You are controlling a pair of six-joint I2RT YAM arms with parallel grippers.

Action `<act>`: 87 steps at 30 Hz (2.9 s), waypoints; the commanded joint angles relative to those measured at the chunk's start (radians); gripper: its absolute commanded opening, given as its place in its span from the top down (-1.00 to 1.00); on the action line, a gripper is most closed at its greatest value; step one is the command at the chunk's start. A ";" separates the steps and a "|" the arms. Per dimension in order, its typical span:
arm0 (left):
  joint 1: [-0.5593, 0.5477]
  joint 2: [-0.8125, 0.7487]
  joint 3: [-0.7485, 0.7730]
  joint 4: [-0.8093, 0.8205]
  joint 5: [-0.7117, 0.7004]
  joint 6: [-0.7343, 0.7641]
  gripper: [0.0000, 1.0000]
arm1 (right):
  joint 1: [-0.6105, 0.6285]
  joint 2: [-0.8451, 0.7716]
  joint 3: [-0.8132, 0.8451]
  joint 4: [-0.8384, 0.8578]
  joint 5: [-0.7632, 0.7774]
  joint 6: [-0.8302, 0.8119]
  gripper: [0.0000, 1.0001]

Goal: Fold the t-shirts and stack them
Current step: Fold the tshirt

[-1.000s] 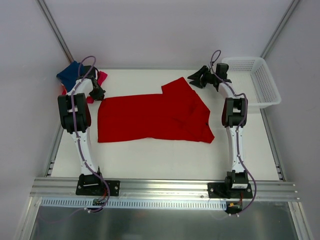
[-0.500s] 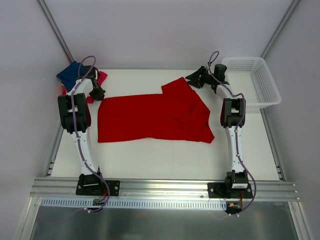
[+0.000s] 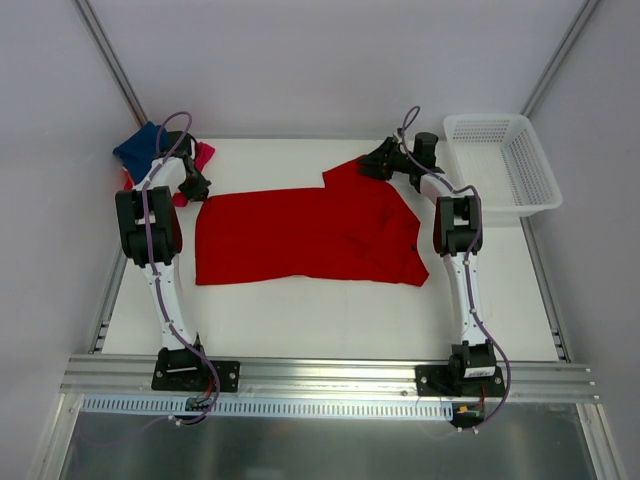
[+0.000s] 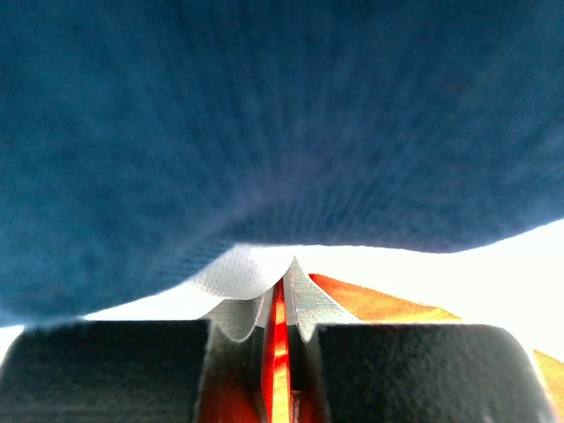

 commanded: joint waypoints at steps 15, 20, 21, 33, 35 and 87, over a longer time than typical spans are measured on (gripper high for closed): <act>-0.003 -0.028 -0.015 -0.054 0.020 0.003 1.00 | 0.040 -0.290 0.047 -0.775 0.446 -0.802 0.00; -0.005 -0.028 -0.016 -0.054 0.023 0.000 1.00 | 0.092 -0.300 0.036 -0.841 0.640 -0.917 0.01; -0.005 -0.028 -0.016 -0.054 0.023 0.002 1.00 | 0.098 -0.297 0.043 -0.851 0.655 -0.937 0.01; -0.003 -0.030 -0.019 -0.054 0.026 -0.001 1.00 | 0.135 -0.350 -0.013 -0.873 0.747 -0.966 0.02; -0.005 -0.031 -0.022 -0.054 0.024 -0.001 1.00 | 0.140 -0.353 -0.013 -0.876 0.772 -0.968 0.03; -0.009 -0.018 0.001 -0.054 0.038 0.007 1.00 | 0.071 -0.201 0.079 -0.579 0.651 -0.562 -0.02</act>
